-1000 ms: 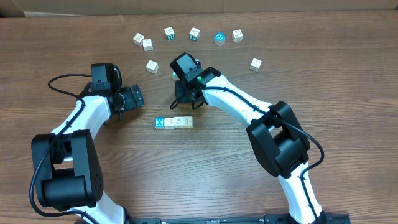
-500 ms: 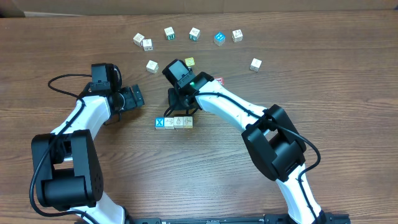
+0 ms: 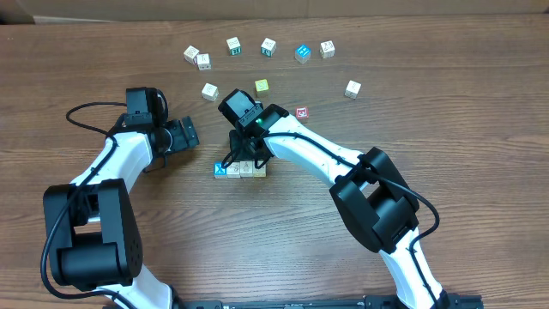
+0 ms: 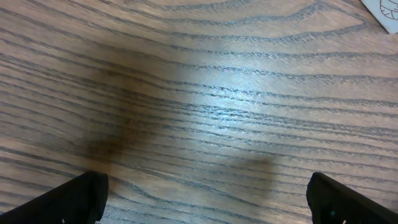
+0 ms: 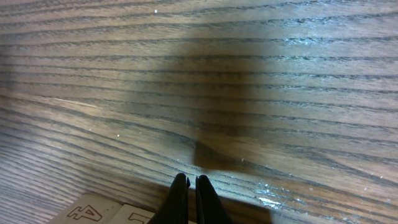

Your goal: Form a horizontal line

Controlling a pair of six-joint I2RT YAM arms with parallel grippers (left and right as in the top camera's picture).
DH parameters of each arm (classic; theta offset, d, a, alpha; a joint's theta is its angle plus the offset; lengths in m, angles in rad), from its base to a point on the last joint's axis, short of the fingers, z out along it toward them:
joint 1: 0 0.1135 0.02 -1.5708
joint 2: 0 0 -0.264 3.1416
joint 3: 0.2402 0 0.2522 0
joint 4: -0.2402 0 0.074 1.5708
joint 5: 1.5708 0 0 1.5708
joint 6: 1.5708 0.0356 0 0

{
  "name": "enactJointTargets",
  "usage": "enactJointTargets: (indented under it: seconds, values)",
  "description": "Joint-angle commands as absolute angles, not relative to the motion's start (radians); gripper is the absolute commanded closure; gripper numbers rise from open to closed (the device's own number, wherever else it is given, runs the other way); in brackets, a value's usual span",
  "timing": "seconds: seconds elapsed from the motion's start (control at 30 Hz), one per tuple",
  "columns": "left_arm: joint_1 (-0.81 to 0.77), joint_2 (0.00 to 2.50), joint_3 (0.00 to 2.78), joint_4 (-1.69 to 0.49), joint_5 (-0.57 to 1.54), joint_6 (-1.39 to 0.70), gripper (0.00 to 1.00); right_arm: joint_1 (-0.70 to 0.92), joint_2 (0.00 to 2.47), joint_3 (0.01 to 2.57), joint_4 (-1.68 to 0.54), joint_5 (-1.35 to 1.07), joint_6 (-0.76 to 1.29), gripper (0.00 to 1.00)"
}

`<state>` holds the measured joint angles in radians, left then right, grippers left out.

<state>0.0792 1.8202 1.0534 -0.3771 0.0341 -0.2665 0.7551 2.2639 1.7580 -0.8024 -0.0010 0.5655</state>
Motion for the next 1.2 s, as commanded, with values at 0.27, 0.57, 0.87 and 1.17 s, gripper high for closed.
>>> enactJointTargets:
  seconds: [0.27,0.57,0.87,1.17]
  values:
    - [0.078,1.833,1.049,-0.377,0.042,-0.276,0.01,0.758,2.268,1.753,-0.81,-0.029,0.58,0.96]
    - [0.078,1.833,1.049,-0.377,0.042,-0.276,0.0,0.758,2.268,1.753,-0.815,-0.033,0.58,0.96]
    - [0.078,1.833,1.05,-0.377,0.042,-0.276,0.0,0.759,2.268,1.753,-0.822,-0.047,0.58,0.96]
    - [0.078,1.833,1.049,-0.377,0.042,-0.277,0.0,0.758,2.268,1.753,-0.822,-0.047,0.58,0.96]
